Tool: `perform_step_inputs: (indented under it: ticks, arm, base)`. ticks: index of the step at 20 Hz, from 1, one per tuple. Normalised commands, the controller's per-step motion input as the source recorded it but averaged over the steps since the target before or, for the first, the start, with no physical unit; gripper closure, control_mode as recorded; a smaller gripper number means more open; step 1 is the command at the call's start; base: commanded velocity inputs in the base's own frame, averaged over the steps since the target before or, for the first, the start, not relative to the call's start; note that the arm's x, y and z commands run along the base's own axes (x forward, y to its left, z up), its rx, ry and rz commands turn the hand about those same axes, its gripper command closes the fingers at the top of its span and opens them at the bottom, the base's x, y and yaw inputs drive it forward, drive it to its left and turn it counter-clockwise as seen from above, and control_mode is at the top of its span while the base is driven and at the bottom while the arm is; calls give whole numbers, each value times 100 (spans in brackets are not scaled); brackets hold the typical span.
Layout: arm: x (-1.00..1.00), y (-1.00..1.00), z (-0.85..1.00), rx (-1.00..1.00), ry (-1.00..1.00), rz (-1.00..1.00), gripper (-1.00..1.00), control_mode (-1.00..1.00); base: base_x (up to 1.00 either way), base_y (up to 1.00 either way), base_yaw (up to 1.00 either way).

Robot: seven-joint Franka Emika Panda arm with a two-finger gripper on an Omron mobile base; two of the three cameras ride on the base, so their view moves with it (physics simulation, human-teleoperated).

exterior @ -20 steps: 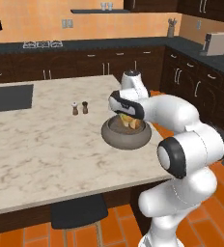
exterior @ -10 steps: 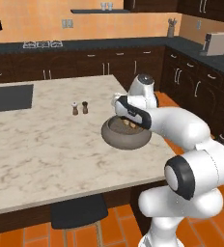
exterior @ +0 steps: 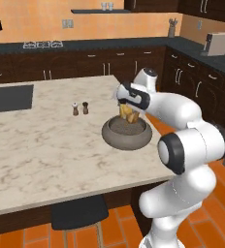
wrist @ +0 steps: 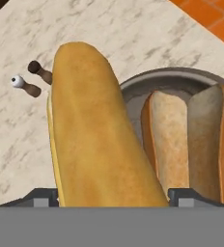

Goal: Place one bun and one sausage from the bowl on each plate.

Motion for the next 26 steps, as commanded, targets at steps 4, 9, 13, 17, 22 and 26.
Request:
perform_step_inputs:
  ticks: [4,9,13,17,22,26]
  arm:
    - [0,0,0,7,13,0,100,-100]
    - [0,0,0,31,22,0,100,-100]
    - [-37,23,46,8,-3,0,100,-100]
    - [-100,54,55,-3,-12,0,100,-100]
    - [-100,30,41,-11,-1,-3,100,-100]
    - [-100,22,22,-13,14,-7,100,-100]
  base:
    - [0,0,0]
    - [0,0,0]
    - [0,0,0]
    - [0,0,0]
    - [0,0,0]
    - [0,0,0]
